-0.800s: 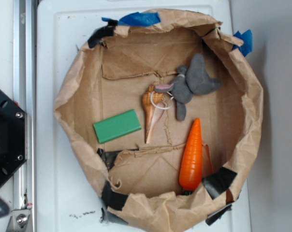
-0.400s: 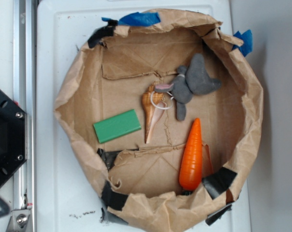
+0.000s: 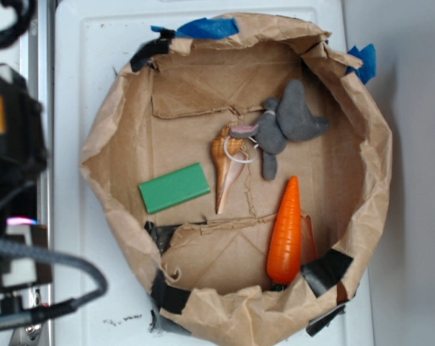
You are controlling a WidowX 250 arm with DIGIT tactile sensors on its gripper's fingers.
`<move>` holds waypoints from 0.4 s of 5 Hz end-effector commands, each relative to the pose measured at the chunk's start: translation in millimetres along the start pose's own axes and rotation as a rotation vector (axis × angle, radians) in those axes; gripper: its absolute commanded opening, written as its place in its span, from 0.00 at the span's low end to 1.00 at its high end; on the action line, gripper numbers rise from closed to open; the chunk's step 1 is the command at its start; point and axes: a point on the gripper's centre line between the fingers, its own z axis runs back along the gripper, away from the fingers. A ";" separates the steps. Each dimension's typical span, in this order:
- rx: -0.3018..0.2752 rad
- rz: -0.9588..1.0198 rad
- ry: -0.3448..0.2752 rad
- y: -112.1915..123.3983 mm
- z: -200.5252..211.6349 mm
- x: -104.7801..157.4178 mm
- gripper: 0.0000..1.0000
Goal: Grab the shell.
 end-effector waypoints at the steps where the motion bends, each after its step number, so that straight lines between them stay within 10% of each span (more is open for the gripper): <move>1: 0.040 -0.012 -0.030 -13.2 -26.5 12.4 1.00; 2: 0.014 -0.001 -0.018 -7.8 -42.9 24.0 1.00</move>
